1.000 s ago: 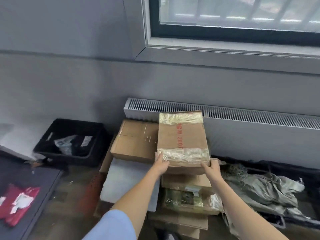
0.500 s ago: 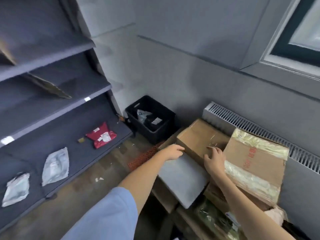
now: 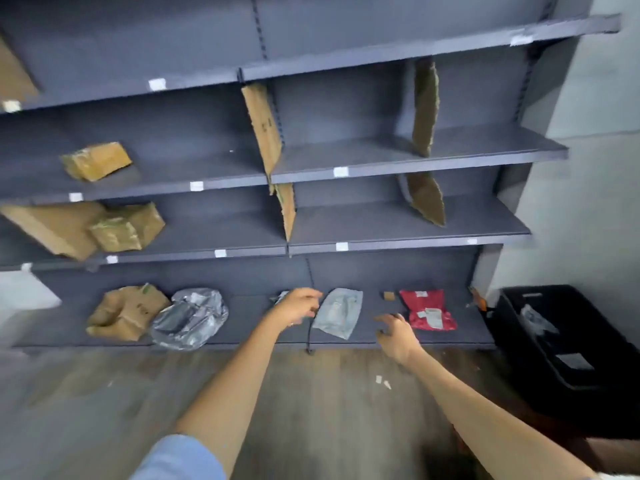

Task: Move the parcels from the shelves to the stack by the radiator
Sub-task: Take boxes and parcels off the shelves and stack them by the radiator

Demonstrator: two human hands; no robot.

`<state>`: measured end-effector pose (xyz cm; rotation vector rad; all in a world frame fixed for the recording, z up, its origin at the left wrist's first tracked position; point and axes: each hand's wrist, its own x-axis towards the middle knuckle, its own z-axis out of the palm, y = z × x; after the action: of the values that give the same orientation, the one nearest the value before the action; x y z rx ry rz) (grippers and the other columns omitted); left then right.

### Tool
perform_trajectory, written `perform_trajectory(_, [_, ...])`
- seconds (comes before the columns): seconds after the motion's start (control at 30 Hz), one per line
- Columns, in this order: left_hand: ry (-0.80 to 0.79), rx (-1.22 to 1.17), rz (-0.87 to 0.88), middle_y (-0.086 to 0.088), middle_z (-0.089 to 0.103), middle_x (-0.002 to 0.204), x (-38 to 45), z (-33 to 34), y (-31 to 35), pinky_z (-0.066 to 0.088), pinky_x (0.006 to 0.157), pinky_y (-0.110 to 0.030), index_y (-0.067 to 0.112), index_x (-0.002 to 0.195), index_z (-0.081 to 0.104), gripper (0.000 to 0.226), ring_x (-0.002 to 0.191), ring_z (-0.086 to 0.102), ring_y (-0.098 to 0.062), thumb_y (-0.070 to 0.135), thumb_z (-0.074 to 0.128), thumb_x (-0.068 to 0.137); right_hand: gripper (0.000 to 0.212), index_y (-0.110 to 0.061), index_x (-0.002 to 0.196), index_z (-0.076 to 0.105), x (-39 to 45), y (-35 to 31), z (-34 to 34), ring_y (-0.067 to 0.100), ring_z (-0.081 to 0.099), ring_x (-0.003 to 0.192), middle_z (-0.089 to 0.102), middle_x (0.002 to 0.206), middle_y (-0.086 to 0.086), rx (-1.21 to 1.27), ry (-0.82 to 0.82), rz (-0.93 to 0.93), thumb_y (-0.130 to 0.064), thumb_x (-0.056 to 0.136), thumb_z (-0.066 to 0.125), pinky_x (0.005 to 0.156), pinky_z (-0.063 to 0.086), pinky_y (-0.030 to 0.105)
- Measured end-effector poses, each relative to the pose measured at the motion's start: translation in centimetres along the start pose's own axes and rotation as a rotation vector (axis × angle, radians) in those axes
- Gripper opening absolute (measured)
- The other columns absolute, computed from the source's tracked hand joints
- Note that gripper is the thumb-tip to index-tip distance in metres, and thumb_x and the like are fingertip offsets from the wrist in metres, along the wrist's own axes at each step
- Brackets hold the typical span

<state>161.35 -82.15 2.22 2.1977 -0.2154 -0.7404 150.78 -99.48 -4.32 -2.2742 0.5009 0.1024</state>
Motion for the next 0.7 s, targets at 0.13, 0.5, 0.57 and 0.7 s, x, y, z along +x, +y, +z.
perform_trajectory(0.13, [0.114, -0.125, -0.061, -0.006, 0.055, 0.096, -0.6, -9.9, -5.4, 0.044, 0.063, -0.021, 0.015, 0.125, 0.051, 0.029, 0.071, 0.059, -0.01, 0.011, 0.038, 0.099, 0.033, -0.009, 0.124, 0.055, 4.5, -9.9, 5.1, 0.027, 0.052, 0.11, 0.048, 0.135, 0.013, 0.016, -0.085, -0.15, -0.009, 0.093, 0.044, 0.085, 0.039, 0.024])
perform_trajectory(0.5, [0.011, -0.256, -0.227, -0.008, 0.054, 0.114, 11.4, -17.4, -13.8, 0.037, 0.068, -0.022, 0.01, 0.134, 0.045, 0.036, 0.075, 0.056, -0.01, 0.019, 0.037, 0.1, 0.034, 0.001, 0.119, 0.059, 19.7, -16.5, 8.9, 0.025, 0.055, 0.099, 0.061, 0.124, 0.015, 0.065, -0.08, -0.133, 0.004, 0.092, 0.039, 0.068, 0.036, 0.015])
perform_trajectory(0.57, [0.014, -0.237, -0.243, -0.003, 0.054, 0.106, 13.9, -19.9, -14.3, 0.039, 0.064, -0.021, 0.013, 0.131, 0.047, 0.033, 0.067, 0.055, -0.004, 0.019, 0.038, 0.1, 0.035, 0.001, 0.121, 0.058, 23.6, -18.1, 9.8, 0.027, 0.057, 0.105, 0.059, 0.126, 0.015, 0.091, -0.075, -0.127, 0.004, 0.092, 0.04, 0.077, 0.038, 0.021])
perform_trajectory(0.7, [0.085, -0.225, -0.286, -0.003, 0.056, 0.094, 16.9, -26.7, -15.6, 0.04, 0.055, -0.021, 0.017, 0.119, 0.05, 0.021, 0.051, 0.058, 0.004, 0.021, 0.043, 0.099, 0.031, 0.0, 0.114, 0.063, 30.0, -23.0, 13.9, 0.031, 0.058, 0.113, 0.063, 0.121, 0.016, 0.089, -0.171, -0.169, 0.004, 0.09, 0.044, 0.086, 0.041, 0.029])
